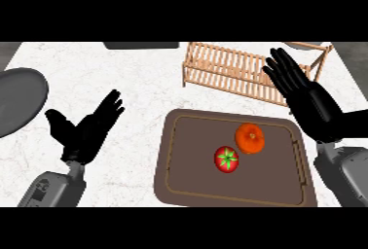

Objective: Pick the tomato from the tray and place it in the tiered shelf

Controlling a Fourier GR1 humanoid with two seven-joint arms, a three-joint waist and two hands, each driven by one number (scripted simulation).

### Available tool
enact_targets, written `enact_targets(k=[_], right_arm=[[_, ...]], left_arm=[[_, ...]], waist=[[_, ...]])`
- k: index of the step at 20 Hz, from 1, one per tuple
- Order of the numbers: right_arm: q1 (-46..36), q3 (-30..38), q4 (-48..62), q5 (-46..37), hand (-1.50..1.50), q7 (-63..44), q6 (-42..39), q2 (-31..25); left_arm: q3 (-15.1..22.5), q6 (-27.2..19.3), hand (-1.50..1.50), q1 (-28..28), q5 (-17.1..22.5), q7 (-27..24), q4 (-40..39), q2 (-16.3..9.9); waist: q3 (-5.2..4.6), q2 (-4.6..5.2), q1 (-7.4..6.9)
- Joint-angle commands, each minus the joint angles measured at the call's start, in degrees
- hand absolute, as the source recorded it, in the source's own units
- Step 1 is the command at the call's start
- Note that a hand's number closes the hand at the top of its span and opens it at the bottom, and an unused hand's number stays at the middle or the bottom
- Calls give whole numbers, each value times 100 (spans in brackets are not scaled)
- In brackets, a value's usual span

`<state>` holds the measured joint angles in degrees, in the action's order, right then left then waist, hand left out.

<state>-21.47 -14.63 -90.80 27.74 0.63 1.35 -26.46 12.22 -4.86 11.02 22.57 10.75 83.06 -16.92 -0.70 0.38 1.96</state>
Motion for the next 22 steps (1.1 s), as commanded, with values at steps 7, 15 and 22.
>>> enact_targets(k=[7, 15, 22], right_arm=[[163, 63, 582, -1850, 150, -878, 2404, -74], [877, -126, -1317, -1096, -150, -878, 1732, 573], [395, -908, -2263, -1619, -150, -2946, 645, -1144]], left_arm=[[-703, -1062, 0, -10, -855, -574, 242, -392], [-495, -1592, 0, -719, -1409, -176, 1550, -210], [-673, -1271, 0, -687, -1197, -613, 979, -194]], waist=[[16, -136, -117], [71, -65, -190], [38, -89, -151]])
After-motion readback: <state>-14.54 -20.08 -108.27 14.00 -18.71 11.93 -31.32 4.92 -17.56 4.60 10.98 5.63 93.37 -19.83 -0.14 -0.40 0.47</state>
